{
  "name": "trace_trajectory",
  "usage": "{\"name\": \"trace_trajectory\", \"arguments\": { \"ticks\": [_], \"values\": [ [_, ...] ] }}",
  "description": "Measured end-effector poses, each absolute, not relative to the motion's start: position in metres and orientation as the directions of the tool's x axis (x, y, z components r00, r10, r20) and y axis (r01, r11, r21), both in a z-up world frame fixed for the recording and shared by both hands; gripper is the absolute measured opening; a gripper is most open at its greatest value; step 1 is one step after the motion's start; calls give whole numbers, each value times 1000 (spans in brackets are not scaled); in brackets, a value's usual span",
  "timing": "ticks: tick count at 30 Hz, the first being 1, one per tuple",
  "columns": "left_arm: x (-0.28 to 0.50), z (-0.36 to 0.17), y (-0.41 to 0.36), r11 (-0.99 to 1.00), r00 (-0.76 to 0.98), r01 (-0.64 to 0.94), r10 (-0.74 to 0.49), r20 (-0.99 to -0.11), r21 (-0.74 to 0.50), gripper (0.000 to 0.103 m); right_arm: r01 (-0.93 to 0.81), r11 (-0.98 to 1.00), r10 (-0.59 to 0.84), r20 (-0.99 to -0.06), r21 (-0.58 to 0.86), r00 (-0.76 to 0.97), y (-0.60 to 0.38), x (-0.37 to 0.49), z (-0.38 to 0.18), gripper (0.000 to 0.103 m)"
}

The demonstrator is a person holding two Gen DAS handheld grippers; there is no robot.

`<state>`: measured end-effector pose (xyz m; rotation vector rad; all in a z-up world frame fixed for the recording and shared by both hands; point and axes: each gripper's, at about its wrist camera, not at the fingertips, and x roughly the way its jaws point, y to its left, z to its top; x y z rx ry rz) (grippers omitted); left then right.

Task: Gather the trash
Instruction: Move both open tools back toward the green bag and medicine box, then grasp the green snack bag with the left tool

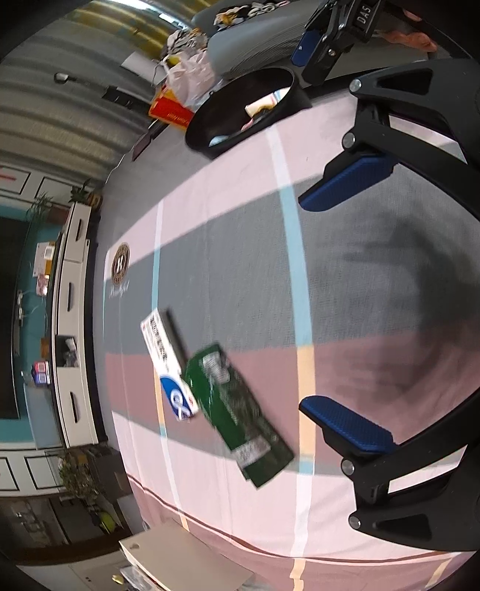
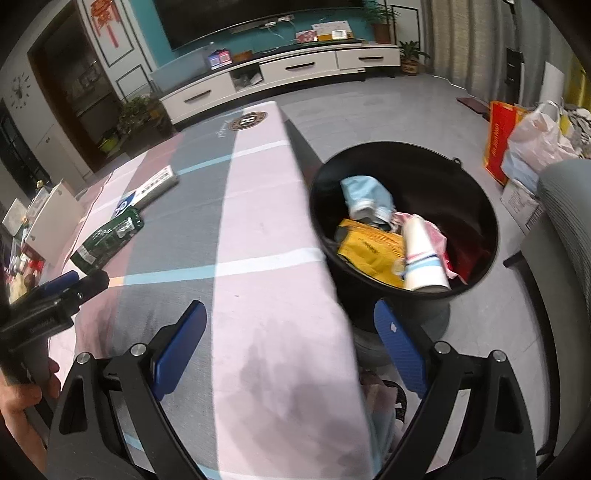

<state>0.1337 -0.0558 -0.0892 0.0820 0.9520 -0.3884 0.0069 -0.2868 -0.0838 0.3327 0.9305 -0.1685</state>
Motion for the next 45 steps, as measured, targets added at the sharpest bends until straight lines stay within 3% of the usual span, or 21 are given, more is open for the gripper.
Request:
{"name": "trace_trajectory", "arguments": {
  "ticks": [12,19,21,23,24,26,27,28,30,34,37,45],
  "values": [
    [206,-95,7,948,543,318,-207,-814,-29,100,233,953,33,-832,194,554,-258,41,-98,90],
    [236,-120,10,909,448,410,-266,-854,-68,99,206,961,45,-839,185,543,-243,61,-104,90],
    [239,-128,12,898,412,430,-284,-866,-89,93,198,963,48,-842,181,538,-239,68,-105,90],
    [241,-133,14,894,395,438,-284,-874,-93,66,188,965,54,-841,182,539,-232,78,-106,90],
    [241,-135,16,893,382,436,-292,-877,-108,57,183,966,58,-839,185,542,-230,81,-106,90],
    [240,-135,24,892,371,423,-333,-867,-161,51,167,966,73,-832,196,550,-224,92,-106,90],
    [239,-135,27,889,369,420,-350,-861,-182,45,162,965,83,-828,205,554,-221,98,-106,90],
    [239,-134,30,886,366,418,-367,-855,-201,32,157,964,91,-826,213,557,-218,102,-106,90],
    [235,-133,35,872,359,417,-416,-836,-255,24,147,961,114,-821,233,560,-215,111,-106,90],
    [224,-126,49,855,371,386,-489,-789,-347,15,145,952,145,-815,269,562,-210,126,-106,90],
    [218,-119,63,856,410,347,-506,-758,-384,15,142,944,170,-810,297,562,-208,137,-106,90],
    [211,-86,105,929,616,196,-365,-698,-313,15,124,913,261,-788,390,557,-185,179,-104,90]
  ]
}}
